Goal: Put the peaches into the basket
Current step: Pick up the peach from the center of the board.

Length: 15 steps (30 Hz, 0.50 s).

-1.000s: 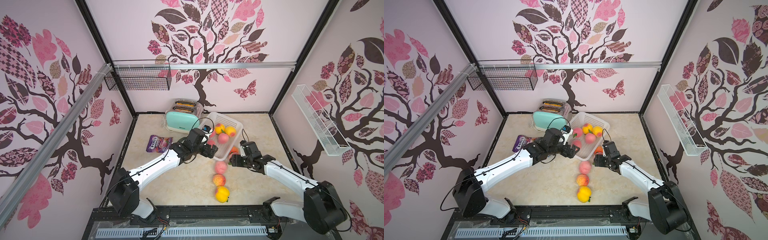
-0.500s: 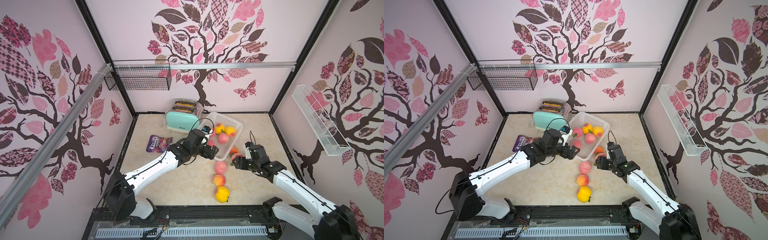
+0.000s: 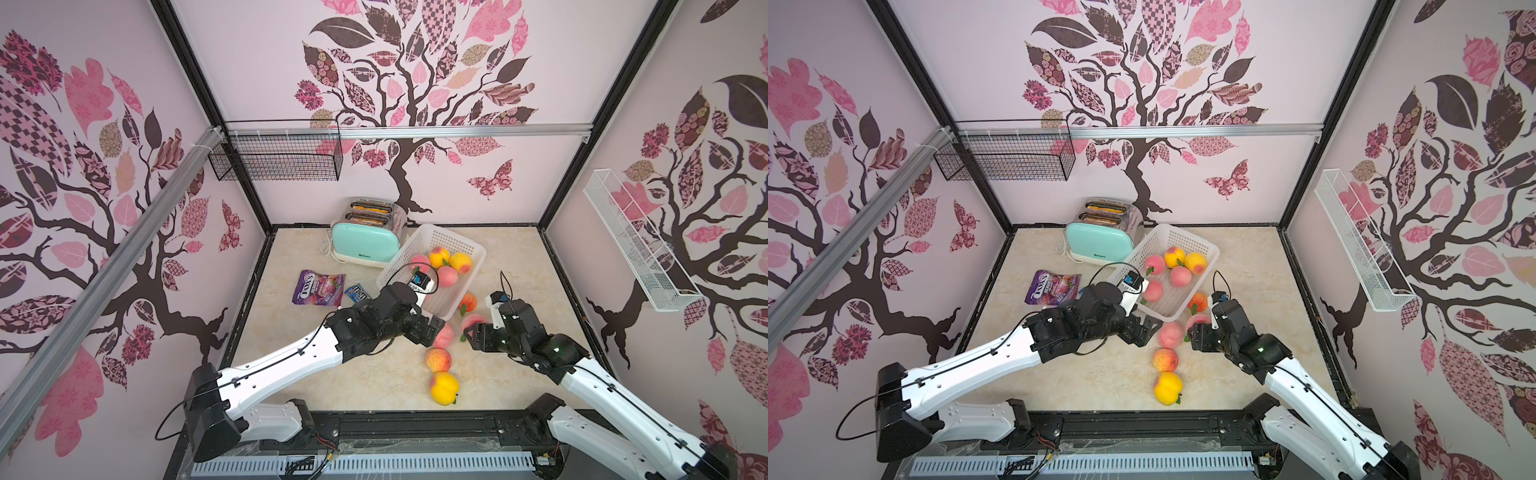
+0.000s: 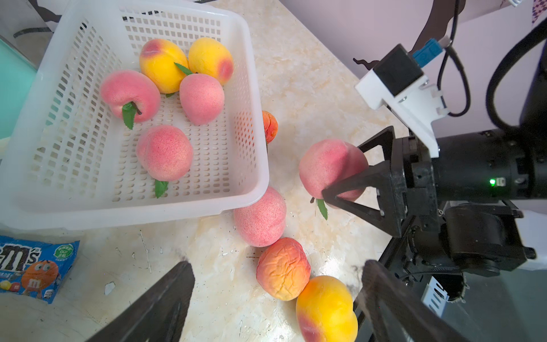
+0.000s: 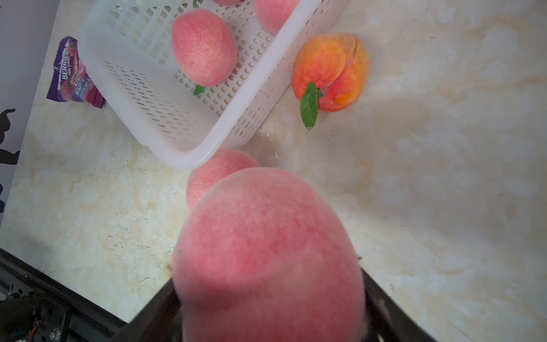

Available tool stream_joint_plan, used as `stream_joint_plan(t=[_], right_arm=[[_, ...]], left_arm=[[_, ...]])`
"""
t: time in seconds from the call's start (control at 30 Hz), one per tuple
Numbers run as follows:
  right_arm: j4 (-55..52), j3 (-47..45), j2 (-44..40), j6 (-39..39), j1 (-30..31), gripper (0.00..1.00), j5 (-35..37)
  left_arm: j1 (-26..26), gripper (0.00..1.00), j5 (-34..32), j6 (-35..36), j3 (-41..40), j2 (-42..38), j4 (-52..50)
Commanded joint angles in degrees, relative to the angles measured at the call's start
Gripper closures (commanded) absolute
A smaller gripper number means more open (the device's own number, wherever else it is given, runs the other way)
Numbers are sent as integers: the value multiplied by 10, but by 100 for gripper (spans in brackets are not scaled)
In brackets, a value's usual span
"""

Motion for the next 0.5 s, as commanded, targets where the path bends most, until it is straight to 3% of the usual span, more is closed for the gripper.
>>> stream_joint_plan(t=[0.0, 0.17, 0.47], right_arm=[[-21, 39, -8, 3, 7, 26, 18], [-21, 74, 17, -18, 8, 26, 22], [-3, 174, 133, -81, 9, 25, 41]], left_arm=[[-8, 7, -29, -17, -16, -20, -18], [-8, 7, -36, -19, -28, -42, -25], [-6, 4, -61, -15, -38, -61, -25]])
